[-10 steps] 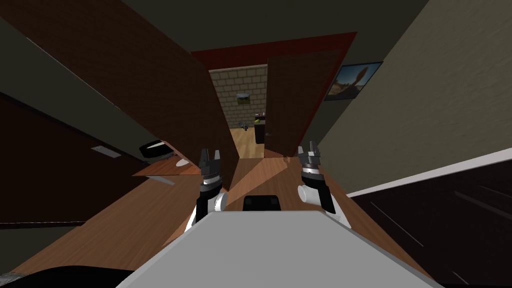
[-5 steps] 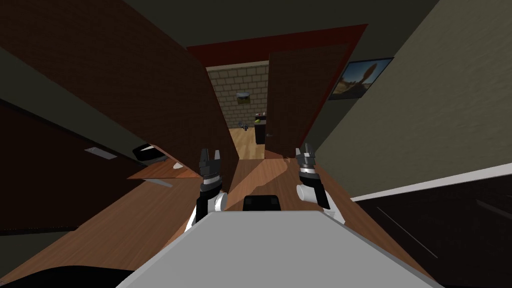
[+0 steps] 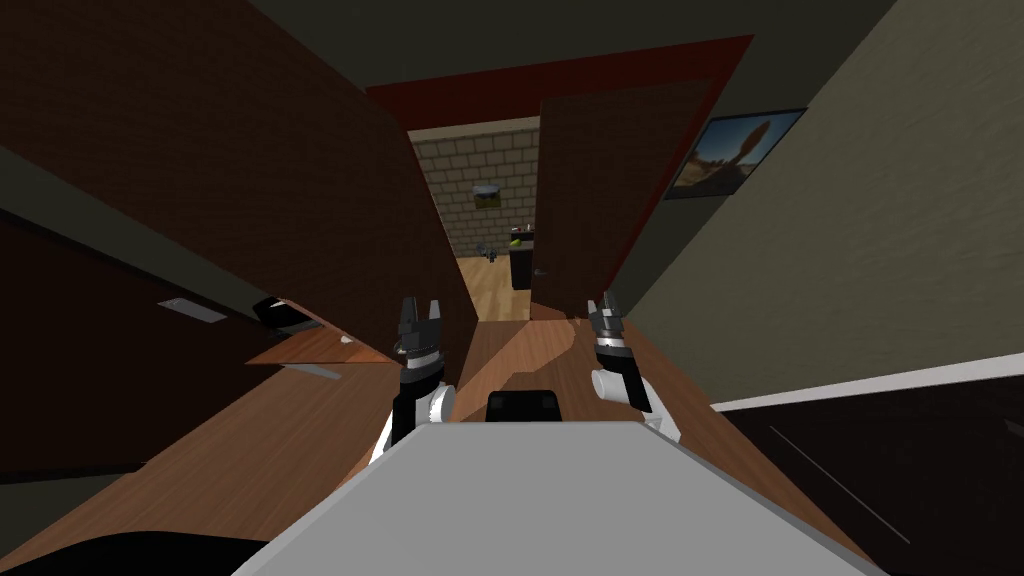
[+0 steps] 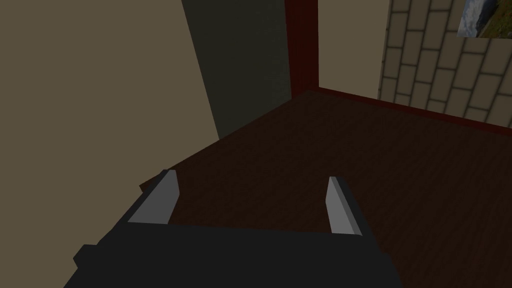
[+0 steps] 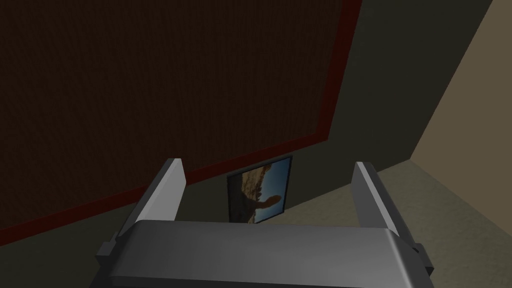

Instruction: Pull the door open

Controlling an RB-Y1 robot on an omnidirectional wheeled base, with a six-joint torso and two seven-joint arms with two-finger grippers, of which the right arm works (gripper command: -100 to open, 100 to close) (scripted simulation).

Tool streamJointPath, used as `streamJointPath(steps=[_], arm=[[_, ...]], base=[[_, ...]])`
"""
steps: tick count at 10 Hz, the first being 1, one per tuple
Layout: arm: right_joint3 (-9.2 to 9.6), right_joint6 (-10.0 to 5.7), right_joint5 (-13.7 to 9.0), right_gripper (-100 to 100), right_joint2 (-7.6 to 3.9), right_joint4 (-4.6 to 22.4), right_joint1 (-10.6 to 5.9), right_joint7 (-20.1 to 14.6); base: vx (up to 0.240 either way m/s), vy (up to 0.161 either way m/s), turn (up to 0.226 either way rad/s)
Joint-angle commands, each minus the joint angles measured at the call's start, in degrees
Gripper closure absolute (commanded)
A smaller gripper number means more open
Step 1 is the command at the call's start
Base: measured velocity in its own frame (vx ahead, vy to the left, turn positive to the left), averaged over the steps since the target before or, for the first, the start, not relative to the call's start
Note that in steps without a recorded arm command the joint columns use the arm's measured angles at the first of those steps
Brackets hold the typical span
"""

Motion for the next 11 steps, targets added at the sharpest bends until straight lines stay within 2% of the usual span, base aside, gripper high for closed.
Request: streamJointPath(steps=[1, 11], arm=[[-0.35, -0.67, 0.3, -100, -0.51, 2.5, -1.02, -0.5], [-1.83, -4.95, 2.7, -100, -2.88, 17.7, -6.34, -3.1]], base=[[0.094, 0.01, 0.001], [0.099, 0.011, 0.004]])
